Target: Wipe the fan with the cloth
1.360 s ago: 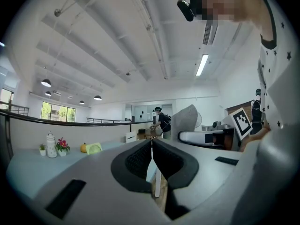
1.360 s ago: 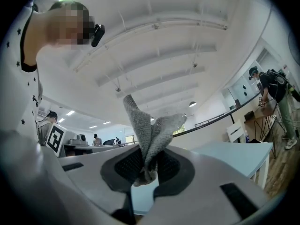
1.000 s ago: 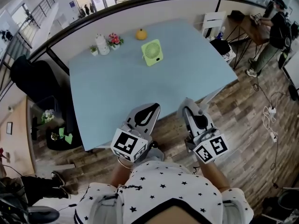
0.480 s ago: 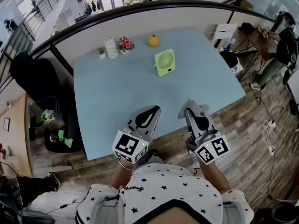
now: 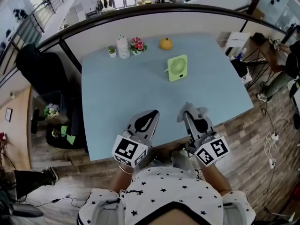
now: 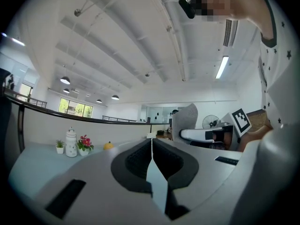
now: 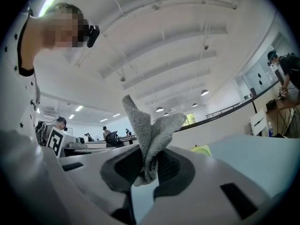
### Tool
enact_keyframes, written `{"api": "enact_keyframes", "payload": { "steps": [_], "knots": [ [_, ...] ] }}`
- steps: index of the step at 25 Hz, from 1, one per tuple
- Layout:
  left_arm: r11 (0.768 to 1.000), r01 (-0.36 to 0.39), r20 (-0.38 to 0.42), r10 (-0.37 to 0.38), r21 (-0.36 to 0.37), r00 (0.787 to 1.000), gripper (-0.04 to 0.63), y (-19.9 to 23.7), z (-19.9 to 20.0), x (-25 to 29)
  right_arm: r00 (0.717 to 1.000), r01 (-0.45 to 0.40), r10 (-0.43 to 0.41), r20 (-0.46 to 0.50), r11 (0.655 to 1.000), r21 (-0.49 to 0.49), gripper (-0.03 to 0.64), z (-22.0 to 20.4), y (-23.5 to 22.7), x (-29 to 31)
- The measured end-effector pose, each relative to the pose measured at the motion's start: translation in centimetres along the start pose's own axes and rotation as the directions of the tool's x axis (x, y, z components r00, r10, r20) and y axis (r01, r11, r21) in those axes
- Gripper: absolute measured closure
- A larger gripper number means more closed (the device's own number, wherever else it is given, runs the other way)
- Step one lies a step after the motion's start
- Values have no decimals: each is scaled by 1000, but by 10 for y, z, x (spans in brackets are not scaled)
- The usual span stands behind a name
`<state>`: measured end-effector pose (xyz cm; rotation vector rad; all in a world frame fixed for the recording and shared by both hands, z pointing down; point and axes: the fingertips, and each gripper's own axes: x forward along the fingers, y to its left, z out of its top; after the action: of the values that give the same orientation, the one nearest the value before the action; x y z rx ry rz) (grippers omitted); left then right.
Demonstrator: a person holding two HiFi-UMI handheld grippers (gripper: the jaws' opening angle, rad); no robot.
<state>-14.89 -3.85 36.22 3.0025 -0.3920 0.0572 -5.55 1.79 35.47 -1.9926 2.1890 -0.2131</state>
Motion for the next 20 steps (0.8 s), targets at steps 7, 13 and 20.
{"api": "enact_keyframes", "payload": {
  "steps": [7, 13, 20],
  "knots": [
    [992, -129, -12, 129, -3, 992, 563, 25, -1, 0, 995, -98, 98, -7, 995, 25, 571, 1, -14, 35],
    [979, -202, -15, 202, 3, 979, 561, 31, 0, 29, 985, -170, 171, -18, 984, 44, 571, 3, -45, 56],
    [965, -261, -20, 262, 34, 965, 562, 34, 4, 84, 975, -217, 219, -35, 975, 51, 571, 9, -106, 78]
  ]
}}
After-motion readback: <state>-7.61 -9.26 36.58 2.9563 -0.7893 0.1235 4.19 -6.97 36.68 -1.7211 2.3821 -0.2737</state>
